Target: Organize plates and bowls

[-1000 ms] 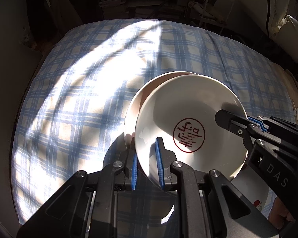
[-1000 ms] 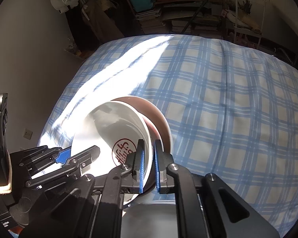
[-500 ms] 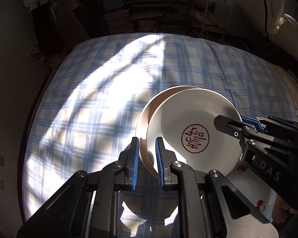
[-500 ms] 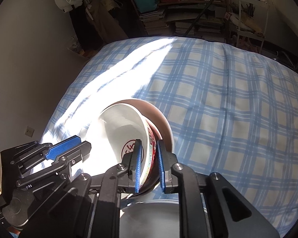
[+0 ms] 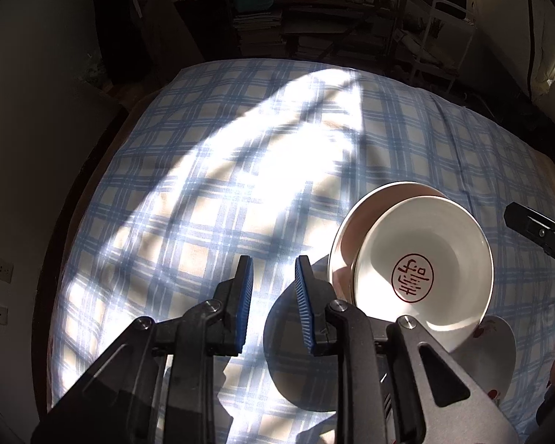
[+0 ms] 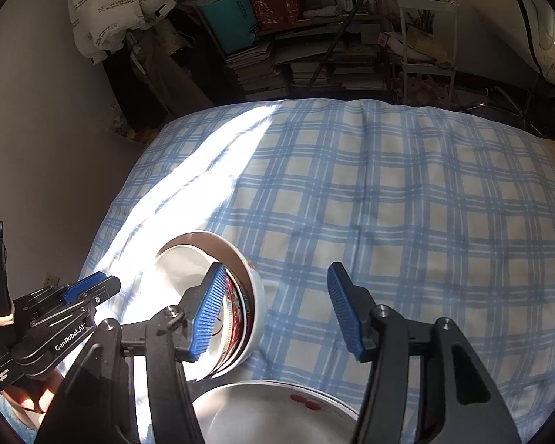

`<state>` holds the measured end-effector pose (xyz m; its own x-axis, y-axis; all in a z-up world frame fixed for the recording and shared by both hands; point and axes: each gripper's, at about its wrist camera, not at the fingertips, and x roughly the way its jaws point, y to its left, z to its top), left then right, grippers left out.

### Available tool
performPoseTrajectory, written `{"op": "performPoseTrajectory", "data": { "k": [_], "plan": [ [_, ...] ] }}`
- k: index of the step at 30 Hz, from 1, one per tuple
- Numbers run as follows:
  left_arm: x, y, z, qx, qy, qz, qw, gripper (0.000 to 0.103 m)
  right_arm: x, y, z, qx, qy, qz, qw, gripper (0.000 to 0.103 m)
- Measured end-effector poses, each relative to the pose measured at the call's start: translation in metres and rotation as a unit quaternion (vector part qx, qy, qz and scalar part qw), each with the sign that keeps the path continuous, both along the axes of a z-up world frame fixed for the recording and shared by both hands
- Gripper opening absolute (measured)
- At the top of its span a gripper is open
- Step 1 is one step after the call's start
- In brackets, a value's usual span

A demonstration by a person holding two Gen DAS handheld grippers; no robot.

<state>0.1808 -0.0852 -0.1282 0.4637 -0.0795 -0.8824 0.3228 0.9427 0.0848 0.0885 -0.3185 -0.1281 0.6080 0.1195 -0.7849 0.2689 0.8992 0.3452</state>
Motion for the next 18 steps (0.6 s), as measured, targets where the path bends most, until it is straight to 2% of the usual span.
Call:
{"op": "performPoseTrajectory", "data": {
  "k": [7, 15, 18],
  "plan": [
    [0.007, 0.005, -0.008, 0.012, -0.002, 0.013, 0.9998, 0.055, 0.003, -0.013, -0.017, 0.012, 0.024, -0.028, 0.999, 0.096],
    [0.007, 0.001, -0.013, -0.007, 0.017, 0.002, 0.9998, 0.078, 0.006, -0.009, -0.026, 0.006, 0.038, -0.024, 0.999, 0.103],
    [0.006, -0.001, -0.015, -0.013, 0.021, -0.002, 0.9997, 0.078, 0.007, -0.004, -0.027, -0.002, 0.041, -0.015, 0.999, 0.103]
  ]
}}
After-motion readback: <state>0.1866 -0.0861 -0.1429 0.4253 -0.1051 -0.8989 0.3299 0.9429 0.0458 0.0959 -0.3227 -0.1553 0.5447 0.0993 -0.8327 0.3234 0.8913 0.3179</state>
